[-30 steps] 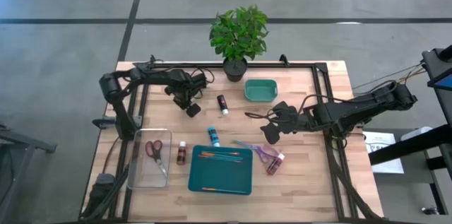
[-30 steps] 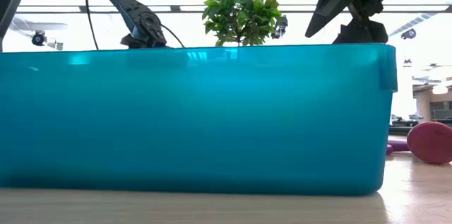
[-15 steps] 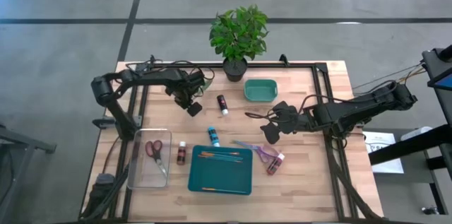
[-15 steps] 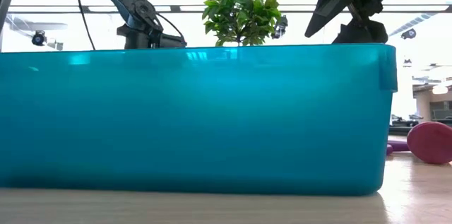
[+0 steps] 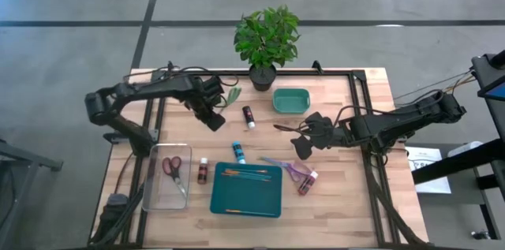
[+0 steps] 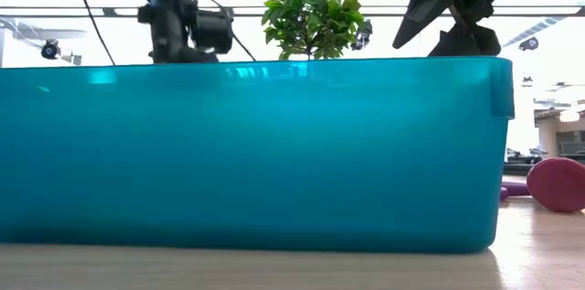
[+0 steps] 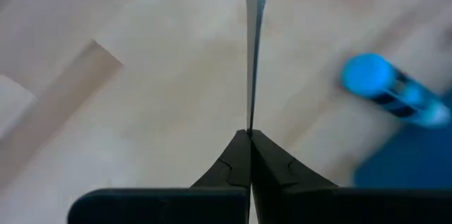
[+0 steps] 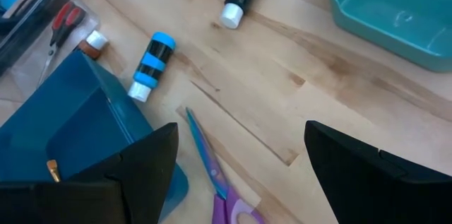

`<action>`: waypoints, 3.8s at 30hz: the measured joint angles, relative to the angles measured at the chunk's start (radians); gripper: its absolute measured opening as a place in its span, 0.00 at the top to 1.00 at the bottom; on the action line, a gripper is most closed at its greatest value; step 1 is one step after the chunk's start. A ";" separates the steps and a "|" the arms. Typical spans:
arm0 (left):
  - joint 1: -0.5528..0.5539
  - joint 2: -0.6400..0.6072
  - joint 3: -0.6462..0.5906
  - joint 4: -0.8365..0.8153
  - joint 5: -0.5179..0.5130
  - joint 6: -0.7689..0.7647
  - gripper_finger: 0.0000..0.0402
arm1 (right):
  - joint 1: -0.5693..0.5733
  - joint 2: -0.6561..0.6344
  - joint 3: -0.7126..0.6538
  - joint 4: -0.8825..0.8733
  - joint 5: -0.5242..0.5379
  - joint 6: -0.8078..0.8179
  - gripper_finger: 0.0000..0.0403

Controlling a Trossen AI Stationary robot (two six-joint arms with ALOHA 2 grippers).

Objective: Pick & Place Paint Supplies
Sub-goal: Put the green scissors into the transparent bin, then put the purple scissors into the transparent bin

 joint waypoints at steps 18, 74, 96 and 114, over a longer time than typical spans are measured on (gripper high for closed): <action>-0.282 -0.387 0.002 -0.201 0.132 -0.477 1.00 | -0.001 0.000 0.000 0.002 0.036 0.005 0.25; -1.358 -0.426 -0.135 -0.066 0.052 -1.819 1.00 | -0.001 0.000 0.000 0.002 0.067 -0.066 0.25; -1.357 -0.430 -0.236 0.021 0.056 -1.805 1.00 | -0.001 0.000 0.000 0.001 0.067 -0.076 0.25; -1.357 -0.443 -0.235 0.020 0.035 -1.721 0.76 | -0.001 0.000 0.000 0.001 0.066 -0.069 0.25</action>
